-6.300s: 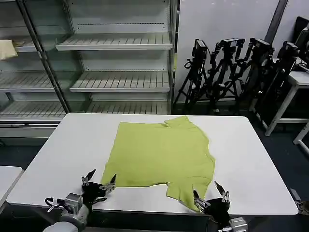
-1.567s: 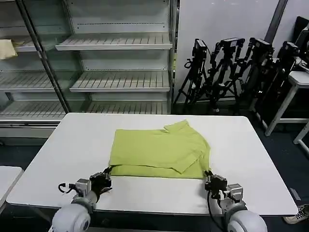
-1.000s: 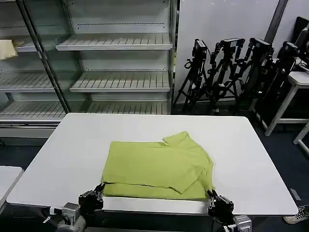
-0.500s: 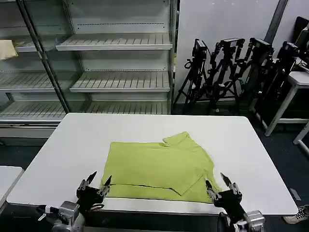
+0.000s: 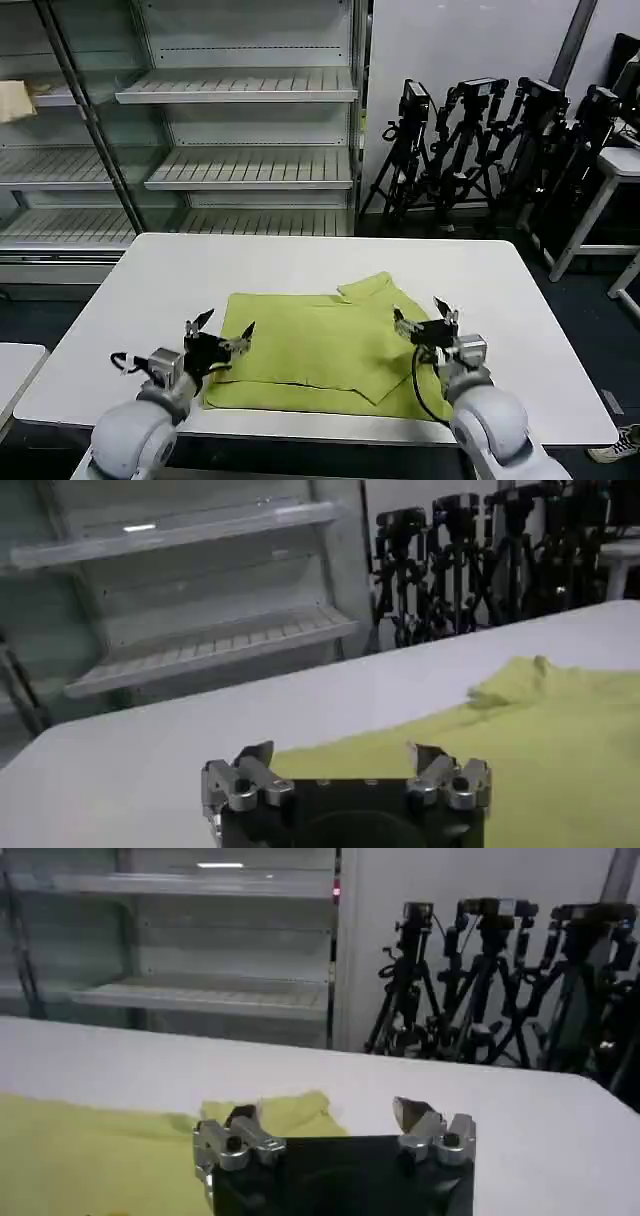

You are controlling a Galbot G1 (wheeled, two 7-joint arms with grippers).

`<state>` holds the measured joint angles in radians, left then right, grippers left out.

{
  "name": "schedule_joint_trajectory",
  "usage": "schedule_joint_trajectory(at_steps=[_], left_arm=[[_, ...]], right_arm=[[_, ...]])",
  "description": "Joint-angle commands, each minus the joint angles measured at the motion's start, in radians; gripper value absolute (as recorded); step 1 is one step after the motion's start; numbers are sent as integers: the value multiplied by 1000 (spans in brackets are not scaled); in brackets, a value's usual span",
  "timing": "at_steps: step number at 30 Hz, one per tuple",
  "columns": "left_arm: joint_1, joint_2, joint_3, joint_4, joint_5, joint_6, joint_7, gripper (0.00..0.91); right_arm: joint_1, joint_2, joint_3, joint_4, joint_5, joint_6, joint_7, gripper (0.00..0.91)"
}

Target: Fold and organize the clothes.

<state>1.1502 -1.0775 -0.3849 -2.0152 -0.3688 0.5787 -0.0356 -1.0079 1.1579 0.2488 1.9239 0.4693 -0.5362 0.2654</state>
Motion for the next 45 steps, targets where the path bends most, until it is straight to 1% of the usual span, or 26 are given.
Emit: schedule_joint_trajectory(at_steps=[1, 5, 8, 14, 22, 29, 30, 31, 36, 39, 45], left_arm=[[-277, -12, 92, 279, -74, -1, 15, 907], [-326, -30, 90, 404, -75, -1, 27, 907], [-358, -28, 89, 459, -79, 0, 41, 907], [-375, -27, 100, 498, -74, 0, 54, 907], [-374, -36, 90, 540, -75, 2, 55, 907], [-363, -41, 84, 540, -93, 1, 53, 907], [-363, -41, 83, 539, -95, 2, 53, 121], [-363, -42, 83, 539, -95, 2, 52, 10], [-349, -39, 87, 533, -104, 1, 57, 10], [-344, -40, 88, 527, -104, 1, 57, 20], [-336, -45, 93, 519, -103, 1, 63, 10]], right_arm=[[329, 65, -134, -328, 75, -31, 41, 907], [399, 116, -135, -468, 79, -25, 36, 907], [428, 144, -129, -528, 79, -23, 33, 907], [441, 172, -125, -585, 83, -3, 20, 907], [444, 194, -135, -623, 71, -12, 25, 907], [444, 203, -139, -634, 69, -12, 29, 907], [445, 205, -139, -637, 69, -11, 32, 40], [446, 205, -139, -638, 69, -10, 33, 0], [441, 199, -141, -635, 110, -17, 22, 0], [439, 200, -140, -636, 115, -16, 22, 0], [433, 196, -134, -629, 121, -14, 13, 0]])
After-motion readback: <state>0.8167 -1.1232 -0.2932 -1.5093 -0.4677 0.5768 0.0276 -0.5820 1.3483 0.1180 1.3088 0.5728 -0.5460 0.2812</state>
